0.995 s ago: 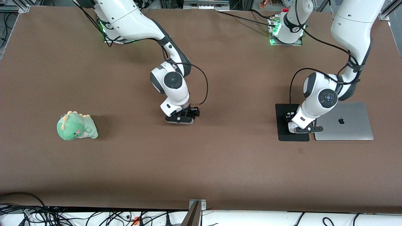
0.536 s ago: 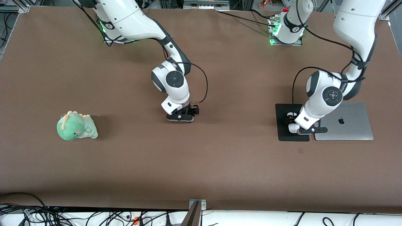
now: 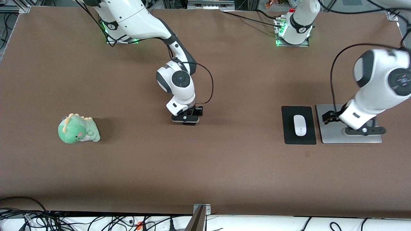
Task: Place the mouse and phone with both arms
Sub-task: 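Lower the mouse onto the pad while the right gripper grasps the phone, then carry the phone with the right gripper while the left gripper withdraws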
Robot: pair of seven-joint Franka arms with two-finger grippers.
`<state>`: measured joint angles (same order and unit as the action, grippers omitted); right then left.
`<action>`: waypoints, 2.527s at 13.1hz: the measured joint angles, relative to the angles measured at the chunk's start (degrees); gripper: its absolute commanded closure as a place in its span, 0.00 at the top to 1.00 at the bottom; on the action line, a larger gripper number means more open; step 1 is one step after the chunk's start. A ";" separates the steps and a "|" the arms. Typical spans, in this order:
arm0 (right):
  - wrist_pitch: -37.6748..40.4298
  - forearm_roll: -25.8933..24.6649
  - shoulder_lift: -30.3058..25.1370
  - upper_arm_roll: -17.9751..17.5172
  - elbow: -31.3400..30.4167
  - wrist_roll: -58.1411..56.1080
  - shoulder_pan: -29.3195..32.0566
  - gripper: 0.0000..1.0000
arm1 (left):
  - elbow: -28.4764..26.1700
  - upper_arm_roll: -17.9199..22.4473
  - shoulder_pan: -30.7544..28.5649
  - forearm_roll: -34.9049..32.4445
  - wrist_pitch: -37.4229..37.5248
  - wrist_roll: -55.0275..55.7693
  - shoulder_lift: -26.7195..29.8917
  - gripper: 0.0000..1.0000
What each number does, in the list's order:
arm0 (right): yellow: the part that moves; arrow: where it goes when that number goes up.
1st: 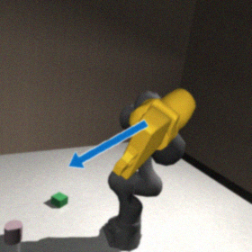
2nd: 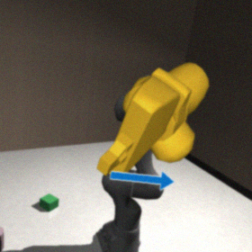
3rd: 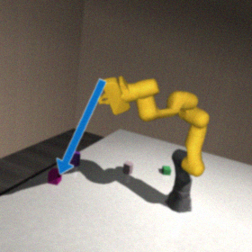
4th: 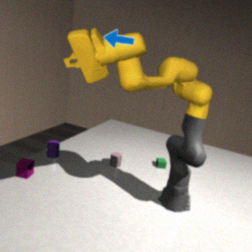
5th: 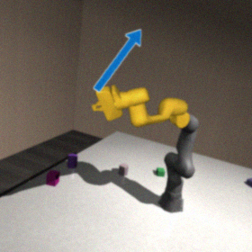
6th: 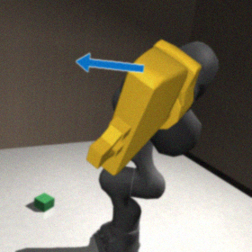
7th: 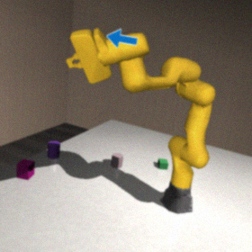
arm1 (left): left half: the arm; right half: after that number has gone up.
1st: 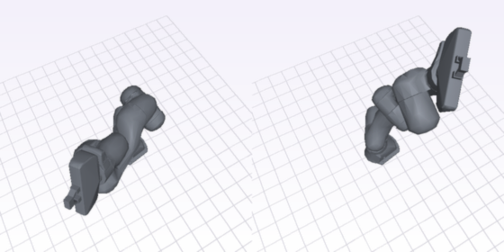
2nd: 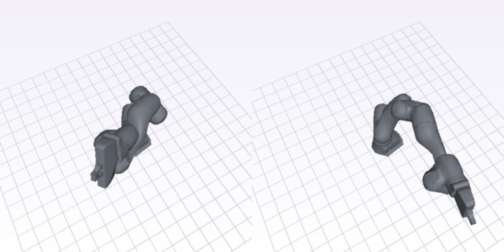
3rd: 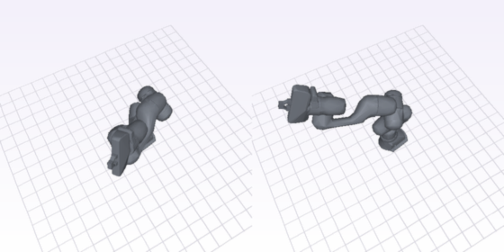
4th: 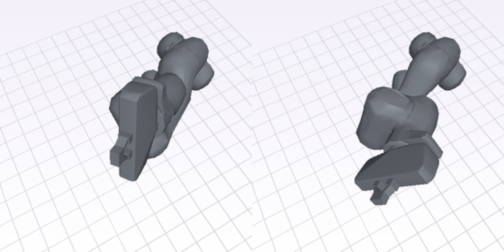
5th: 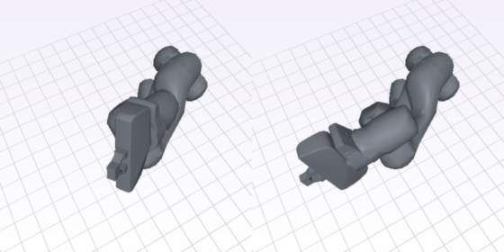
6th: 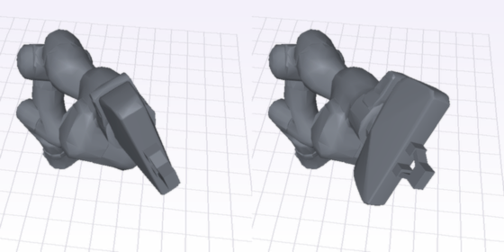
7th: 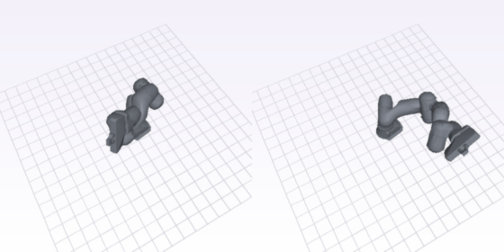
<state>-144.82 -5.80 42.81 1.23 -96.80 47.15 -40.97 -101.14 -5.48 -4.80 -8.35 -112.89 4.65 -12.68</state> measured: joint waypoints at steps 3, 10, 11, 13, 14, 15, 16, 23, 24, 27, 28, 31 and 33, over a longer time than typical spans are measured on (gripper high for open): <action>7.62 0.00 0.02 0.81 3.22 -1.58 1.23 0.01 | 10.05 -0.01 -0.68 2.63 13.63 -2.96 2.34 1.00; 12.84 2.23 -3.32 1.10 3.14 -22.61 15.04 0.00 | 14.07 -0.16 -3.20 7.65 22.03 -5.09 6.67 1.00; 11.60 2.35 -4.46 1.11 0.99 -24.37 16.97 0.00 | 13.82 -0.29 -3.61 7.93 22.05 -5.09 7.16 1.00; 8.56 2.39 -6.97 1.18 -4.07 -27.82 20.69 0.00 | 13.83 -0.43 -4.15 8.21 22.01 -5.09 7.53 1.00; 7.50 2.39 -8.31 1.22 -6.52 -28.91 22.44 0.00 | 13.83 -0.44 -4.19 8.24 21.97 -5.09 7.55 1.00; 6.43 2.40 -9.62 1.27 -8.75 -29.82 24.09 0.00 | 13.83 -0.45 -4.23 8.24 21.97 -5.10 7.50 1.00; 5.02 2.40 -10.72 1.29 -10.80 -30.98 25.77 0.00 | 13.83 -0.45 -4.26 8.24 21.97 -5.10 7.45 1.00; -10.92 2.41 -12.32 1.05 -21.11 -35.05 30.97 0.05 | 13.83 -0.57 -4.35 8.24 22.00 -5.16 7.15 1.00; -11.18 2.41 -12.32 0.97 -21.36 -35.05 30.96 0.29 | 13.81 -0.64 -4.29 8.24 22.00 -5.16 7.12 1.00; -11.23 2.41 -12.33 1.01 -21.41 -35.41 31.10 1.00 | 13.69 1.83 -1.22 8.24 22.04 -5.16 6.99 1.00; -11.31 2.41 -12.34 1.04 -21.41 -35.73 31.26 1.00 | 13.68 4.72 1.75 8.24 22.10 -5.16 7.00 1.00; -11.56 2.41 -12.44 1.05 -21.15 -36.12 31.46 1.00 | 13.68 7.72 4.78 8.24 22.31 -5.16 7.00 1.00; -11.48 2.41 -12.57 1.05 -20.50 -36.17 31.46 1.00 | 13.68 7.81 4.81 8.24 22.32 -5.16 7.00 1.00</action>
<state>-156.31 -3.39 30.24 2.28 -117.31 10.98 -9.51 -87.46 2.34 0.01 -0.11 -90.57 -0.50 -5.68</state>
